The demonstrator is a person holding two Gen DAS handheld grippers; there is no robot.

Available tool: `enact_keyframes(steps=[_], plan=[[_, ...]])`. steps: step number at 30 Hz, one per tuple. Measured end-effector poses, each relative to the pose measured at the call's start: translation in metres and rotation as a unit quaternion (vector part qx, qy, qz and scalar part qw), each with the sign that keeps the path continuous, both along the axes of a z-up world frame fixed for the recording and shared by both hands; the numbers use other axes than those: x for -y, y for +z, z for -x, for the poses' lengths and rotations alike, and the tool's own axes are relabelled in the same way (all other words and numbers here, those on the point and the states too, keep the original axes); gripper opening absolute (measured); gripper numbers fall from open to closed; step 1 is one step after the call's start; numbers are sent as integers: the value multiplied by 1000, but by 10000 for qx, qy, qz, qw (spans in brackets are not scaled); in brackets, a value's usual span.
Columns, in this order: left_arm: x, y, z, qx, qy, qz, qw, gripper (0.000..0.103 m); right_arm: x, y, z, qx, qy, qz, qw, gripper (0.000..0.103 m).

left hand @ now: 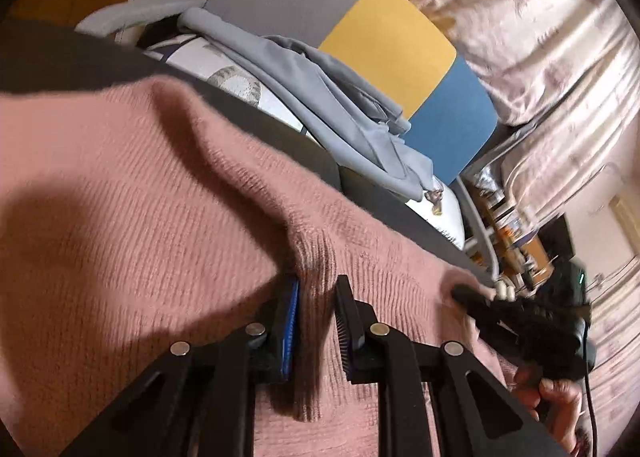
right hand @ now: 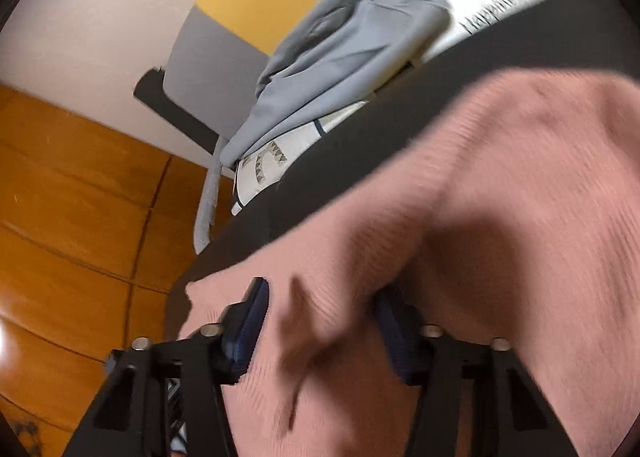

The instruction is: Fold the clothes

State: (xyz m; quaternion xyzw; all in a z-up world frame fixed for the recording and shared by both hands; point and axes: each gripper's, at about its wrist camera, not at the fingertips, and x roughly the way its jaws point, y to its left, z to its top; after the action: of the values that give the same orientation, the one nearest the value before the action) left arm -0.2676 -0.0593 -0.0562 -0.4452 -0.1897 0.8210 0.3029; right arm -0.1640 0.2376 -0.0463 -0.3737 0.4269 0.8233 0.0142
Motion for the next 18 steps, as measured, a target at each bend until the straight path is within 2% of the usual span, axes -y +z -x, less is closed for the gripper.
enact_keyframes(steps=[2,4,8,9,11,12,13,15,18], plan=[[-6,8,2,-93,37,-100,9999,14,7,13,19,7,113,-708,9974,8],[-16,12,8,-108,85,-30,9999,14,9,25,36,-16,167,-1359,9906,8],[-17,-8,15,14,162,-21,9999,14,-6,28,58,81,74,-1776,9840,8],[-13,-11,17,82,178,-209,9996,13,-10,18,63,242,91,-1700,9851,10],[-3,-17,19,219,208,-584,9978,12,-21,4,57,165,42,-1335,9909,14],[0,-19,20,269,220,-728,9967,12,-26,1,46,37,-31,-1050,9945,20],[0,-20,21,272,221,-761,9965,12,-32,1,29,-114,-133,-707,9973,33],[-3,-19,21,247,218,-687,9971,12,-34,5,3,-477,-312,-244,9981,52],[-15,-12,22,183,145,-294,9993,12,-15,9,-18,-558,-49,-186,9983,52]])
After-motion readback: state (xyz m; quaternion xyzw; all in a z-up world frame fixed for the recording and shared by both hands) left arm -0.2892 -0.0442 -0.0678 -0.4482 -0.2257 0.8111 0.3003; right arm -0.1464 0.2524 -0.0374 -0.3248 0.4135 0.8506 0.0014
